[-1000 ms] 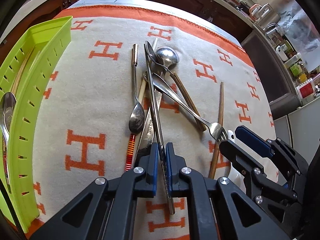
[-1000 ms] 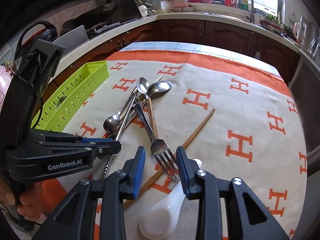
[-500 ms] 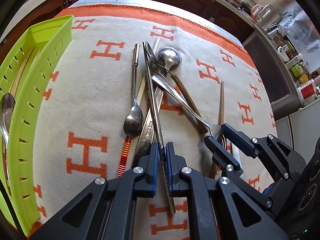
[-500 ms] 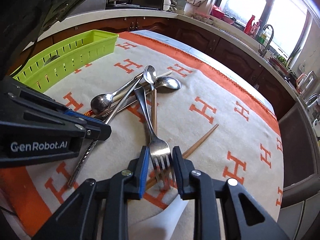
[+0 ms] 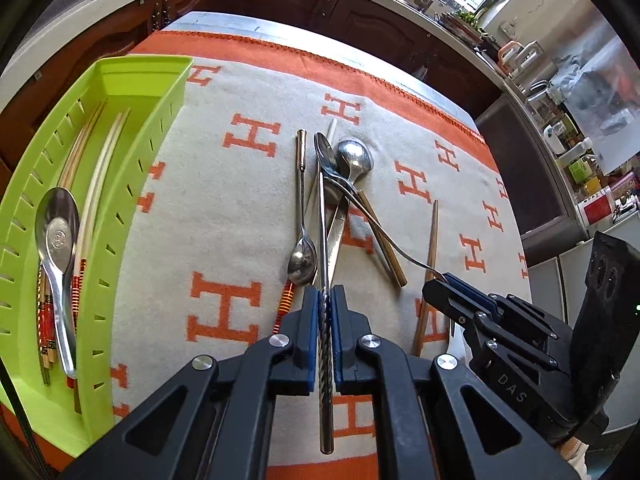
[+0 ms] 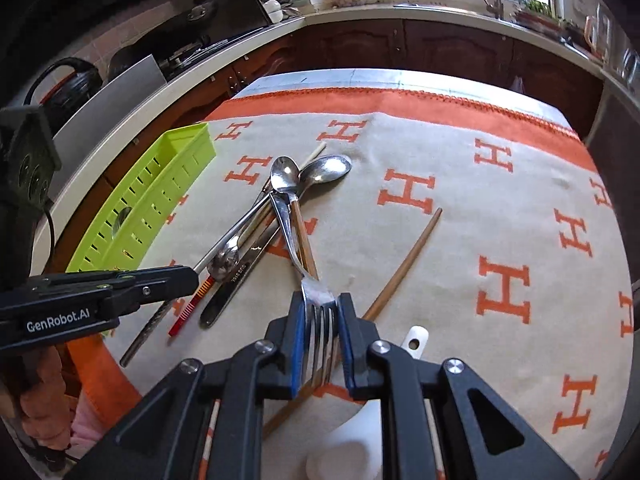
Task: Organize utensils
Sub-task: 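Grasp the metal fork with the right tool while the left tool lifts the metal chopstick, then carry the metal chopstick and fork over the green tray and lower them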
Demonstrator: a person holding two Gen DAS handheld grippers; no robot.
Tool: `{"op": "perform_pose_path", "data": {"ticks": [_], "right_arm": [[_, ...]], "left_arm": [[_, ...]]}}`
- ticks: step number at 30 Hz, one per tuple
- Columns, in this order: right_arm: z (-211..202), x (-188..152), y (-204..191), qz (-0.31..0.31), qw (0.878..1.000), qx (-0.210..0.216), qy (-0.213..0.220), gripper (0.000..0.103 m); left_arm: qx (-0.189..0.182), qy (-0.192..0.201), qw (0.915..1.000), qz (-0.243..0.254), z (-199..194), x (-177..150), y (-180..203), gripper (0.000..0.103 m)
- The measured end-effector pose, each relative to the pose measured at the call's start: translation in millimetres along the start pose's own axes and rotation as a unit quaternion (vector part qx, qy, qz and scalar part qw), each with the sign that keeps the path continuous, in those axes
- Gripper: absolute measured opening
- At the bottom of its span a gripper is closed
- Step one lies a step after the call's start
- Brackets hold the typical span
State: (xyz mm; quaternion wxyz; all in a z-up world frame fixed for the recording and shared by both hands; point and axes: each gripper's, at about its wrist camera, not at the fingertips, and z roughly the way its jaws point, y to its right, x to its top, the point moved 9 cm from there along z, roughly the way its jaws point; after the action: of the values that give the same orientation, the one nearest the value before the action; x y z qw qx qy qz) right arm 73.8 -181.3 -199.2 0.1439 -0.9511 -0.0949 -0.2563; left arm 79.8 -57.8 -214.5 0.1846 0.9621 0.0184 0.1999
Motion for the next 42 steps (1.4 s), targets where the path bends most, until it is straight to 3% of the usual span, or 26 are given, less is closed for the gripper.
{"op": "perform_pose_path", "data": {"ticks": [7,11,13,18,25,33,42], "right_arm": [[-1,-6,-6,0.044,0.999,0.021,-0.013,0.014],[-7,-7,-7,0.063,0.998,0.025,-0.009,0.011],[-11,-6,-9,0.069,0.997,0.033,-0.006,0.004],[-16,0,-9,0.067,0.998,0.008,0.005,0.004],[-22,6,-18,0.096,0.995,0.032,0.004,0.004],[-26,31,-67,0.117,0.99,0.076,-0.003,0.004],[8,45,-140,0.118,0.986,0.096,-0.064,0.004]], "left_arm": [[0.015,0.01,0.9998,0.005,-9,-2,-12,0.003],[0.028,0.03,0.9989,0.022,-21,-2,-15,0.003],[0.029,0.038,0.9986,0.024,-28,-1,-17,0.003],[0.041,0.066,0.9964,0.034,-47,5,-23,0.003],[0.055,0.107,0.9926,0.02,-85,20,-50,0.003],[0.093,0.147,0.9848,-0.007,-117,30,-113,0.003],[0.11,0.115,0.9869,-0.031,-94,21,-178,0.004]]}}
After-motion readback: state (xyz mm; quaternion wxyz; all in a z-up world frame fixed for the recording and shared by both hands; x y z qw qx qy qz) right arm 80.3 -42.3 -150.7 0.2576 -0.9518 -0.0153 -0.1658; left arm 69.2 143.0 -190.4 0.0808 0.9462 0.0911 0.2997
